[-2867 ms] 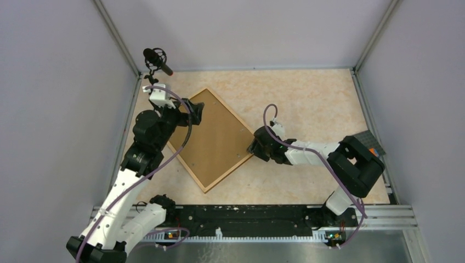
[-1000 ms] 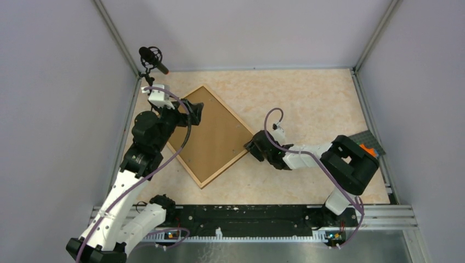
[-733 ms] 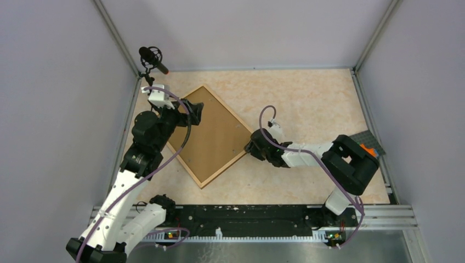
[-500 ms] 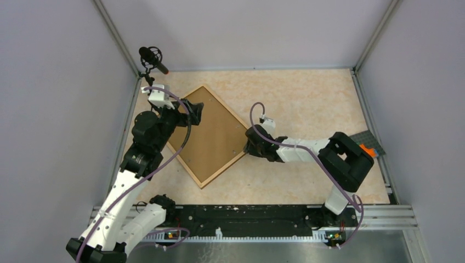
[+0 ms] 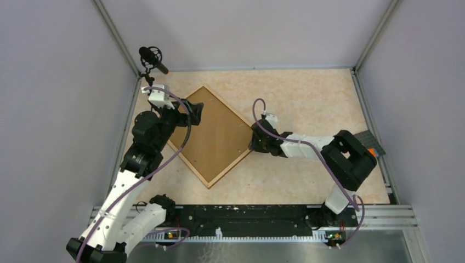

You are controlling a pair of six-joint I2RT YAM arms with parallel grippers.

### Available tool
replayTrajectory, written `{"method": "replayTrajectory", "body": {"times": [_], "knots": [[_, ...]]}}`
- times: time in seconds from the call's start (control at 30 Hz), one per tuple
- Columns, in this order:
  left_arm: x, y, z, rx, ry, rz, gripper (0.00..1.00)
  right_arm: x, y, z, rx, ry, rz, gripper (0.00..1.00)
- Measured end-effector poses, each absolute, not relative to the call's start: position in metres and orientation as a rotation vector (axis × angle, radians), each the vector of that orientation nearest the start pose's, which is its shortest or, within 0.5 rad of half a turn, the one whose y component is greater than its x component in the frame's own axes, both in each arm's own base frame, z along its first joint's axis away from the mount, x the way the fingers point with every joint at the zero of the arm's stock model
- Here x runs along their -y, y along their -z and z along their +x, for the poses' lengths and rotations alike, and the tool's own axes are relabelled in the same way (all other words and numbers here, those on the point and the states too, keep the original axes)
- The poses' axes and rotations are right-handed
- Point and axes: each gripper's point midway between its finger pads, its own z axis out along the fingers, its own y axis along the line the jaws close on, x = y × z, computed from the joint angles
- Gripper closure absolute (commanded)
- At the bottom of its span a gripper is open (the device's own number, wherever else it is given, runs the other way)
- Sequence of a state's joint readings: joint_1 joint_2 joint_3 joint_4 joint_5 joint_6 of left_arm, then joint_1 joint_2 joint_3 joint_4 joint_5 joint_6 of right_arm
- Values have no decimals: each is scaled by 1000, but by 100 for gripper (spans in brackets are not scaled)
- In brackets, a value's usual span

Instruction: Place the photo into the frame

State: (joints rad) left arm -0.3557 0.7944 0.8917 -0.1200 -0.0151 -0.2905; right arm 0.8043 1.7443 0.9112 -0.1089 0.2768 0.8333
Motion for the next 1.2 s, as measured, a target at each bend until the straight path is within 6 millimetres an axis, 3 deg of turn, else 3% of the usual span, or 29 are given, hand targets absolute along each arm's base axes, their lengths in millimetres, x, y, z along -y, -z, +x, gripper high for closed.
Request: {"method": "replayTrajectory", "body": {"times": [0.17,0.3,0.47,0.57,0.77,0.93,1.2], "knots": [[121,-338,298,-1618,490,41,1,-239,-16,301,-2478,-362,236,68],[125,-337,297,-1623,509,55,1,-218,-19,294,-2476,-366,279,63],[128,-332,298,-1637,526,63,1,-181,-26,266,-2523,-285,259,43],[130,-330,298,-1642,536,66,1,-163,-29,243,-2569,-236,147,28],[132,-328,299,-1649,542,65,1,-172,-45,227,-2581,-347,-62,16],[132,-328,299,-1649,542,65,1,-181,-26,214,-2684,-369,-136,20],[132,-328,299,-1650,543,65,1,-197,-26,218,-2683,-386,-155,22]]}}
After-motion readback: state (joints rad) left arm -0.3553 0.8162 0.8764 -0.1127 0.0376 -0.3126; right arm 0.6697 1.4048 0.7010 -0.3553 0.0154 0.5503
